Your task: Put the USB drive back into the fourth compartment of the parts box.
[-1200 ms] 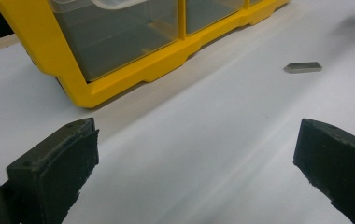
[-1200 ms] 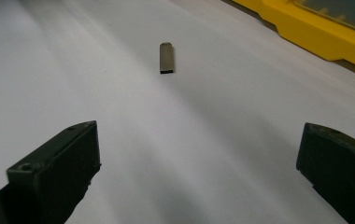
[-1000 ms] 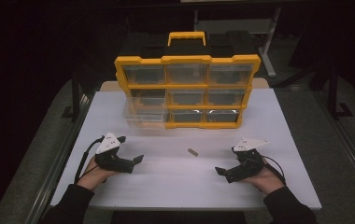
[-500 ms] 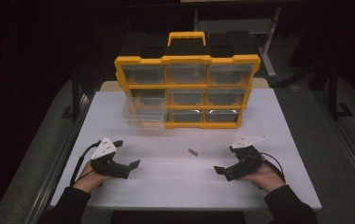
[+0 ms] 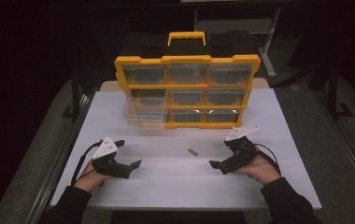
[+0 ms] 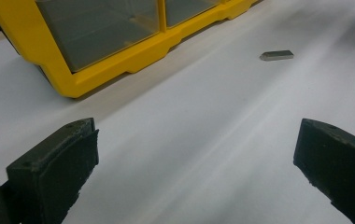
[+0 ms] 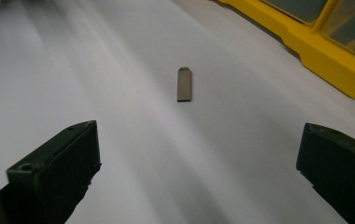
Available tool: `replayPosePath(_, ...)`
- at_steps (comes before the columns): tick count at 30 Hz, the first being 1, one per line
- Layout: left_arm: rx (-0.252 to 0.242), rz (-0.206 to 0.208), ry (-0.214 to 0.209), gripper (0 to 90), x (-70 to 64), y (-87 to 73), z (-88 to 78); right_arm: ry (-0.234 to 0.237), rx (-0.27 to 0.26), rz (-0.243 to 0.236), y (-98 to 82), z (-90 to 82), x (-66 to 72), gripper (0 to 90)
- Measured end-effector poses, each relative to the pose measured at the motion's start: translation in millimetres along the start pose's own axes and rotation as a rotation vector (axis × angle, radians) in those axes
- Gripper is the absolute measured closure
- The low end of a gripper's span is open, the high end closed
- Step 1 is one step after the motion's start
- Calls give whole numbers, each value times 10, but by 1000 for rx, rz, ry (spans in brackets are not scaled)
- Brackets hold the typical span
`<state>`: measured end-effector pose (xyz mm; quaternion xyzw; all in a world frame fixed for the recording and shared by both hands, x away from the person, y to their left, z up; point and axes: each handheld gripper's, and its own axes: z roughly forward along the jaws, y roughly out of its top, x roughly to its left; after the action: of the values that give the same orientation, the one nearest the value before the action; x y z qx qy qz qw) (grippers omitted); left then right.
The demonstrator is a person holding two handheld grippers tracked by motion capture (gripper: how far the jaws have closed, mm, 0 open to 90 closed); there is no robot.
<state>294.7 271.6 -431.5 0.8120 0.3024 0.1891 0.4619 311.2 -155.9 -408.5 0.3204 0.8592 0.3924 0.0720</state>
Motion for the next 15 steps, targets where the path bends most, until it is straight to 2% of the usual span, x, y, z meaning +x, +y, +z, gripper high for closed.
replayPosePath(15, -3, -12, -9, 0, -5, -3, 7, 13, 2, -30, 240, 115, -1, 0)
